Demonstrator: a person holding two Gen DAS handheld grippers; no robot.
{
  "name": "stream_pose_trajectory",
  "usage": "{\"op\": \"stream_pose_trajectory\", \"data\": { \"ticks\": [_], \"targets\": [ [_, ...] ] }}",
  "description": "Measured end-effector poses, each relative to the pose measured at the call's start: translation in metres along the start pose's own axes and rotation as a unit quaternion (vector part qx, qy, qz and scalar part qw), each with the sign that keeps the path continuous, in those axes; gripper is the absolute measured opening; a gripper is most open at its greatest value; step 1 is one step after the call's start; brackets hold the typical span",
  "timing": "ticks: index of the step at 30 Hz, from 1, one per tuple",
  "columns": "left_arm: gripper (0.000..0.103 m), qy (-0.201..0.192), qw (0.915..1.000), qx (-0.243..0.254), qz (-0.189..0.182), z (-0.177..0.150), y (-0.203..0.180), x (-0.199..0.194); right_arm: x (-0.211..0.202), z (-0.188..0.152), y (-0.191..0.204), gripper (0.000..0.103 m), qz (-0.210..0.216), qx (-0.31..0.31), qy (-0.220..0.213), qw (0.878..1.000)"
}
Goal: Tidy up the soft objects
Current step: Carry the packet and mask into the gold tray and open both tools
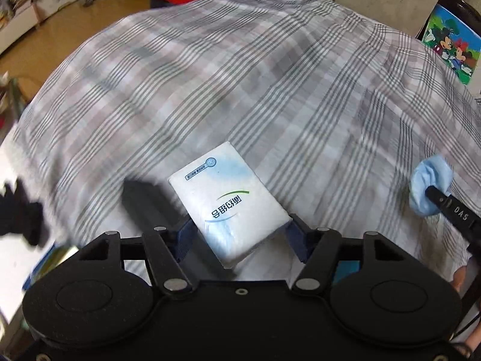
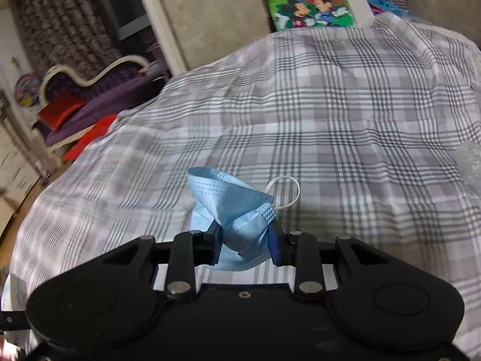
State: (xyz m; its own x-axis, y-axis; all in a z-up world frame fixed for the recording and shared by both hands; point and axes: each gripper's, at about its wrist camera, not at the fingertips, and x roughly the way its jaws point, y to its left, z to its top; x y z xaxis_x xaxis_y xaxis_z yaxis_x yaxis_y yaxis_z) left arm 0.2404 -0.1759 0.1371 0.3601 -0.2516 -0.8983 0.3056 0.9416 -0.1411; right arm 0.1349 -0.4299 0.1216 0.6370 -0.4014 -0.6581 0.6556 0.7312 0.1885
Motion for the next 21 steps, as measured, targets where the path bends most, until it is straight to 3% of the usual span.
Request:
{"op": "stream_pose_trajectory", "data": {
  "ticks": [5,12,21],
  "targets": [
    [0.061,0.012,0.9995,-0.027,0.008,-0.052,0.038,-0.032,-0.063,-0.019,0.0,0.03,0.027,-0.056,0.008,0.998],
    [0.061,0.023,0.9961,-0.083,0.022,-0.121,0.099,-0.054,-0.132,-0.056,0.012,0.03,0.106,-0.112,0.056,0.987],
    [0.061,0.009,0.9835,-0.169,0.062,-0.173,0.184,-0.074,-0.178,-0.132,0.067,0.03,0.237,-0.185,0.169,0.939]
  ]
}}
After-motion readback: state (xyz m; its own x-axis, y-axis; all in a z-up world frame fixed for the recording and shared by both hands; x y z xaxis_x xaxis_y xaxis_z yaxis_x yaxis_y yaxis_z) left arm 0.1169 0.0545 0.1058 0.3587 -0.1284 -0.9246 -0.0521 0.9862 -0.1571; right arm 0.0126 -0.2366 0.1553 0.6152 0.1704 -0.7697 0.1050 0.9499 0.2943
